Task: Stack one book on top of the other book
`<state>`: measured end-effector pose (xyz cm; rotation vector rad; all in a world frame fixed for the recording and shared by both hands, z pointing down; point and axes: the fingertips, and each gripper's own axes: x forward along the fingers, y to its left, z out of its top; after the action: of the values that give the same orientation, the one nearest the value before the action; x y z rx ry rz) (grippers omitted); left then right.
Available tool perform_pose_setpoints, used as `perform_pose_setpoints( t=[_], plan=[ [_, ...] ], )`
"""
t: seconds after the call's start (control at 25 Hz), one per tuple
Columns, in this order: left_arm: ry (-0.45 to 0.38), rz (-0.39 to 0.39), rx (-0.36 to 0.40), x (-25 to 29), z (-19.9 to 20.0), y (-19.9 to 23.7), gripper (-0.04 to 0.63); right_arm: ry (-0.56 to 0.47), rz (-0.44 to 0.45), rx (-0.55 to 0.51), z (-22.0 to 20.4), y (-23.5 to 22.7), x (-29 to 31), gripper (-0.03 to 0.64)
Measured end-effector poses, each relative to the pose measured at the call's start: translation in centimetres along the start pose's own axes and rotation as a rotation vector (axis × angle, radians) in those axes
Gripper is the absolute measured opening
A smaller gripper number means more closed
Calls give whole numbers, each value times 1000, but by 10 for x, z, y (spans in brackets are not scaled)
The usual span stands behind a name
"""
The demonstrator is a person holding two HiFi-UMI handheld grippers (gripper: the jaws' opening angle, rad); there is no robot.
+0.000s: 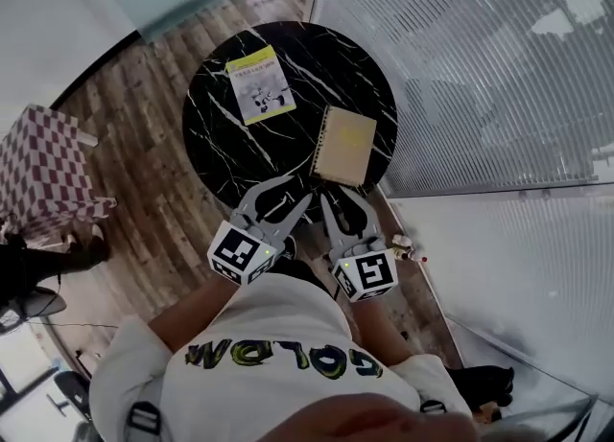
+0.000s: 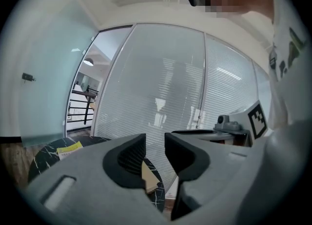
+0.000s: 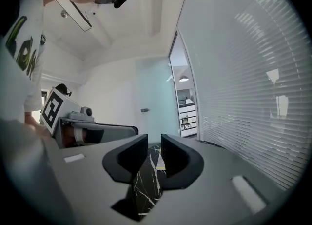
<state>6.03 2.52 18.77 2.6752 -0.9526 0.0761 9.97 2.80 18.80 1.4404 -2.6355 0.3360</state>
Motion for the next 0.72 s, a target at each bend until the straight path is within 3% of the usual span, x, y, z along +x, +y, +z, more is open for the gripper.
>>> perform_pose_setpoints(
  t=[0.16, 0.48, 0.72],
  plan=[
    [-29, -3, 14, -18, 16, -3, 120, -18, 29, -16, 13, 19, 1, 61],
    [-65, -12, 21, -42, 35, -4, 7, -37, 71, -42, 38, 48, 7, 5],
    [-84, -10, 33, -48, 45, -2, 2, -56, 105, -50, 49, 61, 9, 2]
  ],
)
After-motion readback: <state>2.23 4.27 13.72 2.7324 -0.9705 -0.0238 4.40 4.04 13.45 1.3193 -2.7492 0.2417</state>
